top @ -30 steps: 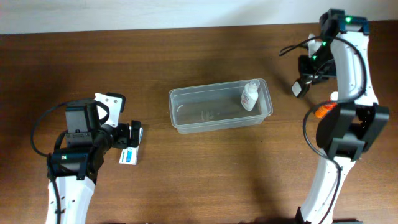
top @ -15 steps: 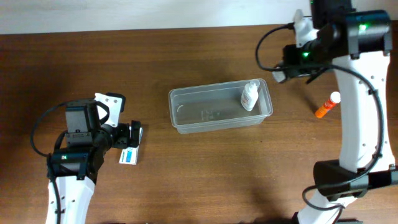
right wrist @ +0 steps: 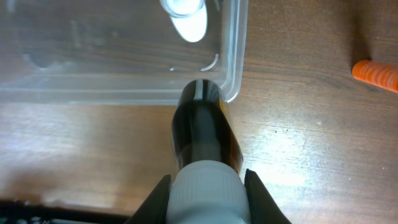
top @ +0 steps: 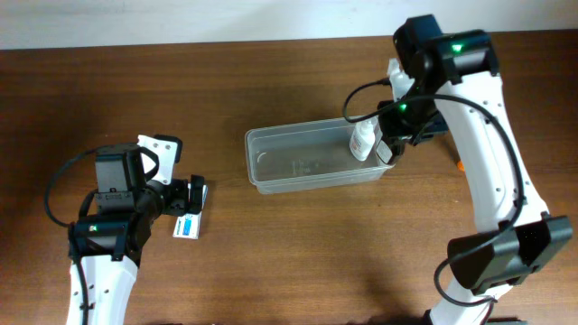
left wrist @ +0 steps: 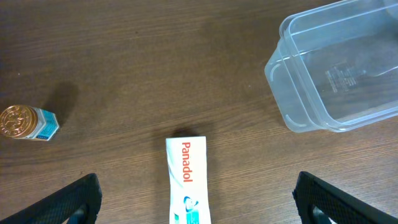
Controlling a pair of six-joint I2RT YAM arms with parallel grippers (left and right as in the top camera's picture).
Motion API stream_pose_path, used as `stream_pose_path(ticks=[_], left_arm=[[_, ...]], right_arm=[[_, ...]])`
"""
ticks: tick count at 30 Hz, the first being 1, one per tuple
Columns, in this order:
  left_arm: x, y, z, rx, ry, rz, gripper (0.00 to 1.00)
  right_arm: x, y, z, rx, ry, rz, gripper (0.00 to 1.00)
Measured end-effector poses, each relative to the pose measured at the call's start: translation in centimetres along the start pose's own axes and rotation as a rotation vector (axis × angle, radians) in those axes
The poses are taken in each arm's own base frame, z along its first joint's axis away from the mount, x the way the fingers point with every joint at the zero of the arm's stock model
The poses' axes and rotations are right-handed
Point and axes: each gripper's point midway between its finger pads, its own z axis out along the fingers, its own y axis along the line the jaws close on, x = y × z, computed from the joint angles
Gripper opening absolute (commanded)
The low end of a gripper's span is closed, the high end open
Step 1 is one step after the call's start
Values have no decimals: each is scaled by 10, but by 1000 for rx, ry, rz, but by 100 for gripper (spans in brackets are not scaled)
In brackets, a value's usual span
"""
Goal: Pack container
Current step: 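Place the brown bottle into the container's right end, release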
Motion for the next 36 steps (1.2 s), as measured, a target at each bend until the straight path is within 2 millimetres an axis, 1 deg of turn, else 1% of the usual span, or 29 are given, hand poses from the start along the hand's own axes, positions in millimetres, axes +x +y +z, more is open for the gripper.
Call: stream_pose_path(ticks=[4,7,15,20,24,30,36], left_arm=[[0,0,0,0,0,0,99],[0,0,0,0,0,0,99],[0,0,0,0,0,0,99],[0,0,0,0,0,0,100],[0,0,0,0,0,0,100],[0,0,0,0,0,0,99],[0,0,0,0,0,0,99]], right_arm=[[-4,-3,22,17,11,2,18],[-7,-4,32,21,8,3,18],[-25,-3,33,16,-63,1,18],[-22,-2,37,17,-51,-1,18],[-18,-3,55,20,-20,-1,18],[-20,-4,84,20,-19,-1,18],[-27,-4,100,18,-50,-2,18]])
